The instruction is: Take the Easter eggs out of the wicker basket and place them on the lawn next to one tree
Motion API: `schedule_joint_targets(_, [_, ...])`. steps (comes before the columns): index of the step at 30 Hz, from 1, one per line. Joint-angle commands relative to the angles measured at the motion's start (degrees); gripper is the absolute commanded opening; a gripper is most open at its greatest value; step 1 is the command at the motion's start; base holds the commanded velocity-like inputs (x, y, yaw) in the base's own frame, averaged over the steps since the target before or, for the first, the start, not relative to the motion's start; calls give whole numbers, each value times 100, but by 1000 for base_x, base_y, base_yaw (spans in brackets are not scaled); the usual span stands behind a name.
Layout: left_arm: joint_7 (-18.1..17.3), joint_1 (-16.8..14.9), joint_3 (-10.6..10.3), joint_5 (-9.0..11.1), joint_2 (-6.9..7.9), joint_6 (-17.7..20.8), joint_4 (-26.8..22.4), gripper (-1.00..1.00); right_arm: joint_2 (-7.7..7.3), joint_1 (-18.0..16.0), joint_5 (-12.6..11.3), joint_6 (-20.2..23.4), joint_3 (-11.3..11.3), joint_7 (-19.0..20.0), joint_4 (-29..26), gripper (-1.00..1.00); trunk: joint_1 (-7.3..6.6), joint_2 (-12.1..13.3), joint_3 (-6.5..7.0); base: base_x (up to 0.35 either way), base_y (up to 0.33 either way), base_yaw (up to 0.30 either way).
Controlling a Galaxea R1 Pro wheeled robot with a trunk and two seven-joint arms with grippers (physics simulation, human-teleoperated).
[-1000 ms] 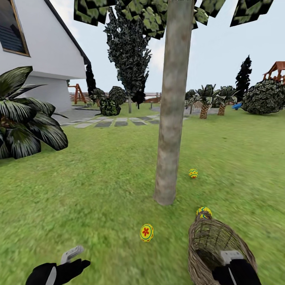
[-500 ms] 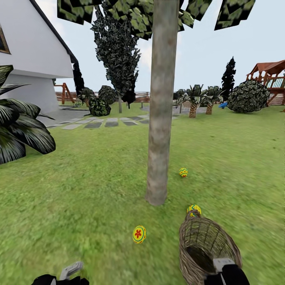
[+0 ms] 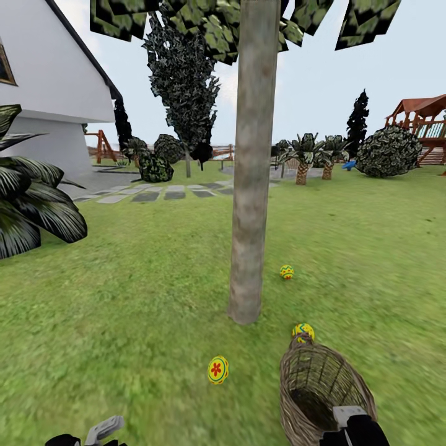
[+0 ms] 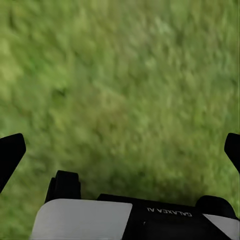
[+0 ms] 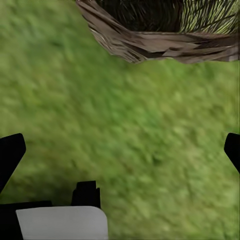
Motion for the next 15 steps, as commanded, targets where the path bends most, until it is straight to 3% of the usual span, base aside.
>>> schedule_joint_targets(1, [-30,-4,22,-15,-1,32,-9,100,1,-3,60,20,-8,54,-7,100,-23,38,12,0,0,0])
schedule_joint_targets(10, [-12,-4,14,-22,-11,27,2,100,19,-4,62,-1,7,45,90,100,-221,399,174,0,0,0])
schedule_joint_targets(15, [-8,-4,14,-40,-11,16,199,100,17,-4,61,-536,176,38,769,100,-330,600,264,0,0,0])
